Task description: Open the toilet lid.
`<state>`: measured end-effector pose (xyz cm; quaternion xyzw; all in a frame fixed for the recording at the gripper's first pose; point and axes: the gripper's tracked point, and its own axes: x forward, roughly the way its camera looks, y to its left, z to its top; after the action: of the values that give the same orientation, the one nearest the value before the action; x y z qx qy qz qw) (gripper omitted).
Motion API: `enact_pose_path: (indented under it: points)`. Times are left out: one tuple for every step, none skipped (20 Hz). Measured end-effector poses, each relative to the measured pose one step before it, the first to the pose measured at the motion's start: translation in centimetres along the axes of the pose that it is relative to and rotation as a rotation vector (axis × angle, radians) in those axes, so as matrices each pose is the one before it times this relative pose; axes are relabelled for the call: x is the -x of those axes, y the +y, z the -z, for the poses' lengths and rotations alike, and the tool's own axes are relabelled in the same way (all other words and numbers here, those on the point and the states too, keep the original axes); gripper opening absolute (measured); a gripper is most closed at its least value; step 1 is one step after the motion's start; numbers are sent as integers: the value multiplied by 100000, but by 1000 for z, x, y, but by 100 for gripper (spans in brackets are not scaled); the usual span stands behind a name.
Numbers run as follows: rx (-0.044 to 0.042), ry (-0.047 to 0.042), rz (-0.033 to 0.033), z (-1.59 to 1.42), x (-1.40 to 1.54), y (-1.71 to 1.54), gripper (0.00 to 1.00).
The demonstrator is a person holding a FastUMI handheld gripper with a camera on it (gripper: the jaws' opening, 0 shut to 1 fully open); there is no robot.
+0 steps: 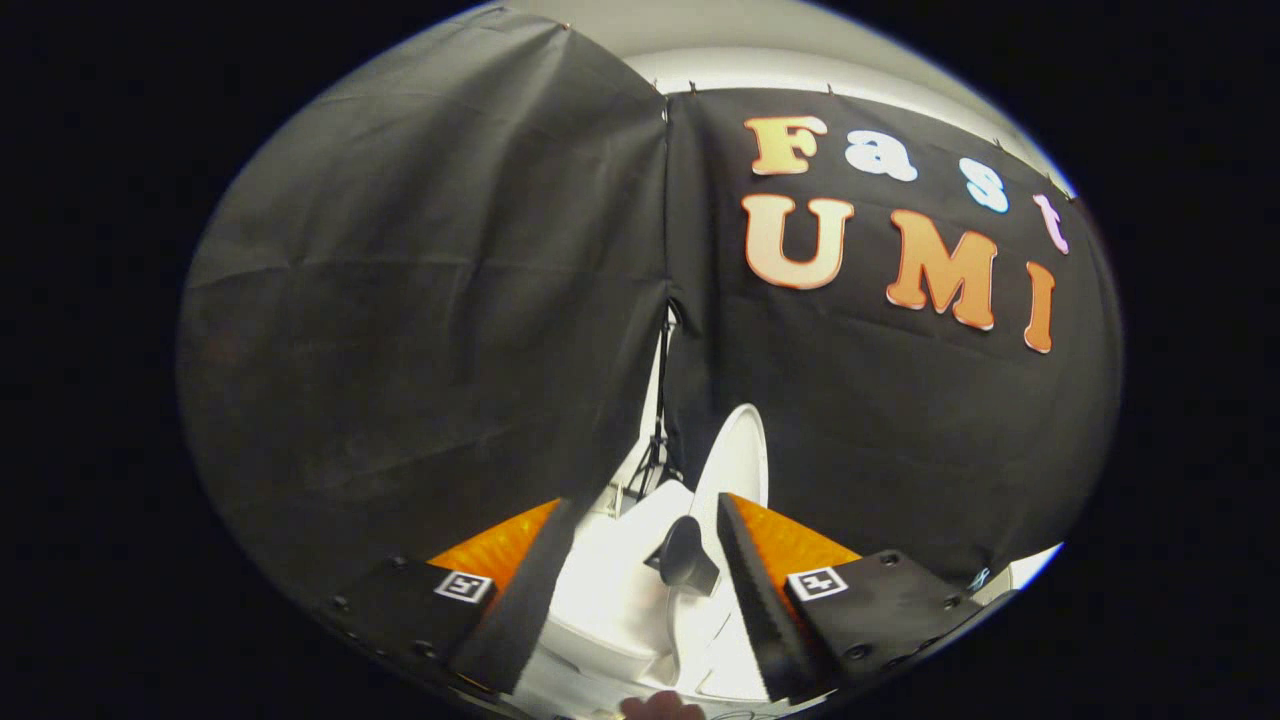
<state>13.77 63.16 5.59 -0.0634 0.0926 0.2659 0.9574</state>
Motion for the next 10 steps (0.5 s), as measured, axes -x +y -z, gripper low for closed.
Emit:
enact_pose_path:
  points:
    - [1429,-2516,504,-799,830,-525,73]
    - [261,-1833,-532,-987,748,-250,81]
    - [-576,-1235,-917,-558,835,-174,89]
    - [-1444,-807,-1361,-634,917,-645,97]
    - [-1972,-316,-861,-465,707,-865,97]
    - [-2100,-193,-33,-362,789,-1227,97]
    - [-1738,-853,541,-664,918,-1686,97]
    - [-1395,-1174,583,-727,862,-1736,97]
    - [-769,-755,561,-573,1075,-1574,96]
    - [-246,-808,626,-531,1278,-1730,96]
